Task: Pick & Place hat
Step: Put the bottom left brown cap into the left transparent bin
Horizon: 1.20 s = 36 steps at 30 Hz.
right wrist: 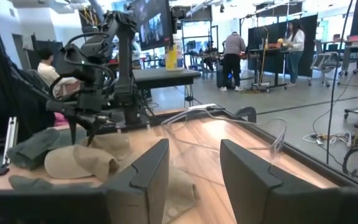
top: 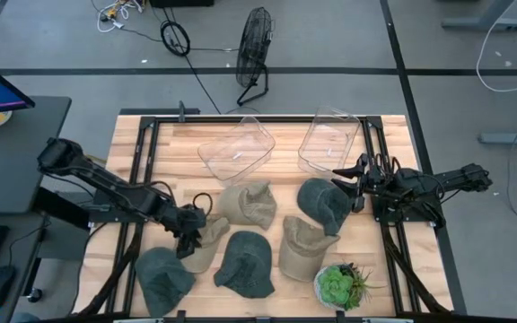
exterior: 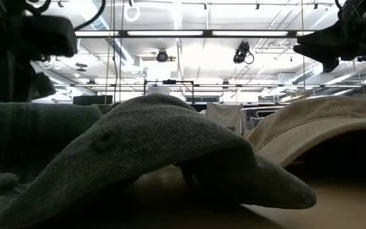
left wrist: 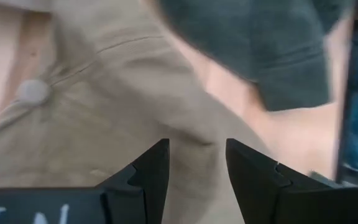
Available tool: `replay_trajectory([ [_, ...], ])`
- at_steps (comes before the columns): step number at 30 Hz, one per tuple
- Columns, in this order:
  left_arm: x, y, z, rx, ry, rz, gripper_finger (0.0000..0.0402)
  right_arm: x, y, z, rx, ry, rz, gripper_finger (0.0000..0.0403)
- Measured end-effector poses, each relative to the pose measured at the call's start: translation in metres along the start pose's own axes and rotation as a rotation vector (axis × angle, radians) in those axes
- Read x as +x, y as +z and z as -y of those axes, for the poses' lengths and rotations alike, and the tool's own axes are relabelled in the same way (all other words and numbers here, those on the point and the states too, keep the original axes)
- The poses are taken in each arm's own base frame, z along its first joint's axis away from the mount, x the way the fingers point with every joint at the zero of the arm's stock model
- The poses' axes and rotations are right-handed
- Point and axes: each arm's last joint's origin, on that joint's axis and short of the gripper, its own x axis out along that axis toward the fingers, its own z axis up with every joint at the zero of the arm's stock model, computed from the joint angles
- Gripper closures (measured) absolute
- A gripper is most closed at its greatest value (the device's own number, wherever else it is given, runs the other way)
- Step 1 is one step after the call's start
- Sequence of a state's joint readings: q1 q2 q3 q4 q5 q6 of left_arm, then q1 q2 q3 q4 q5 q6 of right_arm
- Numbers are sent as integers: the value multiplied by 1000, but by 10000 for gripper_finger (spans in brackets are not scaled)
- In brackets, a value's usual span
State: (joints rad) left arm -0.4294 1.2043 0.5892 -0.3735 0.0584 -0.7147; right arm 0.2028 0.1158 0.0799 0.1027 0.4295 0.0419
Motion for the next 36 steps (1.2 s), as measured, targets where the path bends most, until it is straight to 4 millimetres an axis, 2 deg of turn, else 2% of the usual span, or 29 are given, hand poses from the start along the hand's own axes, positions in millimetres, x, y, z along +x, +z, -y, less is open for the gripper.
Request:
replay_trajectory([
  [10, 14, -1, -3, 3, 64, -32, 245, 0, -1, 0, -6, 0, -9, 254],
  [13, 18, -3, -2, 45, 60, -58, 280, 0, -1, 0, -7, 0, -11, 254],
  [17, 19, -2, -1, 73, 46, -57, 375, 0, -1, 0, -10, -1, -11, 254],
  [21, 11, 3, 0, 36, 32, 16, 389, 0, -1, 0, -5, -1, -11, 254],
  [24, -3, 9, 8, 32, 18, 44, 395, 0, -1, 0, 6, -1, -11, 254],
  [26, -20, 16, 16, 71, 34, 68, 395, 0, -1, 0, 20, -1, -11, 254],
  [32, -85, 40, 35, 284, 260, 171, 394, 0, 1, 0, 30, 0, 6, 254],
  [36, -117, 60, 37, 470, 463, 257, 393, 0, 4, 0, 42, 1, 39, 254],
])
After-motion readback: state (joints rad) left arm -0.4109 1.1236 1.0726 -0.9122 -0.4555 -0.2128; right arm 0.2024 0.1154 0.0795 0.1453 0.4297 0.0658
